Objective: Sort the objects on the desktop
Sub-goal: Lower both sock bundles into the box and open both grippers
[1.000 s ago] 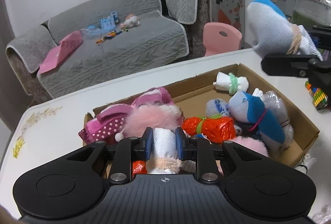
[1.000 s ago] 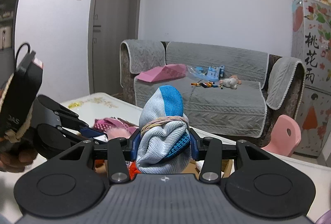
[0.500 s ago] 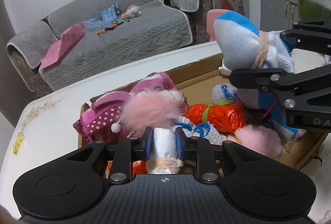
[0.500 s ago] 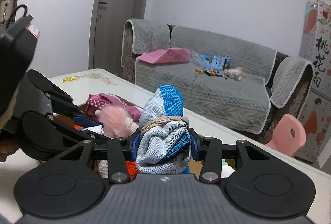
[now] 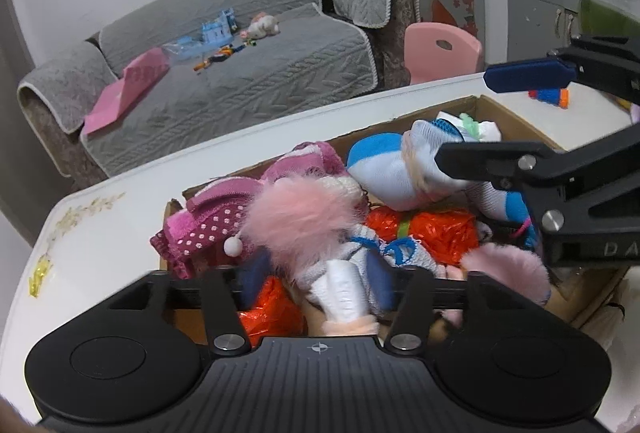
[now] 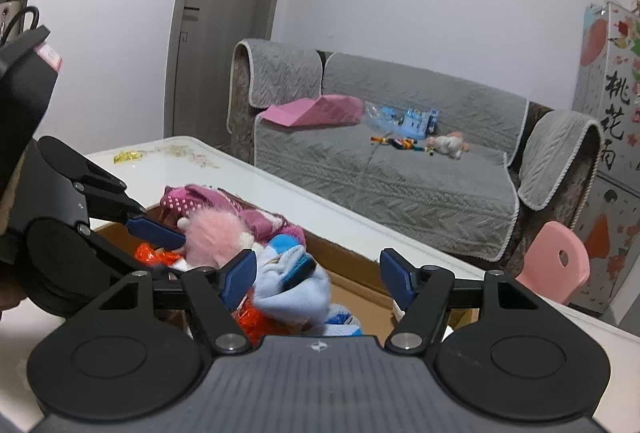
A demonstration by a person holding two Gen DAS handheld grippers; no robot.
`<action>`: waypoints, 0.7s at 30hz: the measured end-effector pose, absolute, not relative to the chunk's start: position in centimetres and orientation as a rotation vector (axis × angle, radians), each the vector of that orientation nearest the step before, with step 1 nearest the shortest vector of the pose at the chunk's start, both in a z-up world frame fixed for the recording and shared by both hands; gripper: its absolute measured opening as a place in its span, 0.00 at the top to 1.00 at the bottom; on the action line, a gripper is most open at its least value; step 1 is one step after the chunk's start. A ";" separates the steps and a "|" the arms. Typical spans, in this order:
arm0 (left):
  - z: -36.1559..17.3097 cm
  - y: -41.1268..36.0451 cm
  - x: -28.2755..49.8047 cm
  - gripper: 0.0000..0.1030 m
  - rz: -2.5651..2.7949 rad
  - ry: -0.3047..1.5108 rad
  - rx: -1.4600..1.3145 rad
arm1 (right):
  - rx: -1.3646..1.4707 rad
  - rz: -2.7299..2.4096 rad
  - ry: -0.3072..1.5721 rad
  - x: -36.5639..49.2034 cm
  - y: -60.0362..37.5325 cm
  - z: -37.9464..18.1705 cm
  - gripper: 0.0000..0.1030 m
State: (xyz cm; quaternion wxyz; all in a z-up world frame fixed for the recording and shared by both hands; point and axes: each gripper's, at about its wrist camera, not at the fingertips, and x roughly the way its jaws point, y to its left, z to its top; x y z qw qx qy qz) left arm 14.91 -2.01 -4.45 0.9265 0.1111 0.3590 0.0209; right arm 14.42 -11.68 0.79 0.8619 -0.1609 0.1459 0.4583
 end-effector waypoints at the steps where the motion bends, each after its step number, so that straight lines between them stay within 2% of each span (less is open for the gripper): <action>1: -4.3 -2.1 14.7 0.28 0.044 0.724 0.230 | -0.335 0.960 0.303 14.4 -11.8 0.9 0.35; 3: -3.9 -2.4 14.3 0.25 0.050 0.703 0.241 | -0.330 0.958 0.295 14.2 -12.2 1.2 0.33; 5: -3.4 -2.4 13.9 0.16 0.048 0.685 0.238 | -0.329 0.959 0.287 13.9 -12.6 1.5 0.32; 16: -2.2 -2.6 11.2 0.16 0.026 0.659 0.249 | -0.301 1.002 0.255 11.0 -15.8 3.4 0.24; 19: -1.5 -1.8 8.9 0.12 -0.014 0.649 0.221 | -0.224 1.032 0.282 10.2 -18.8 3.5 0.16; 21: -1.3 -1.3 6.7 0.09 -0.039 0.641 0.217 | -0.190 1.080 0.314 9.4 -21.1 3.1 0.15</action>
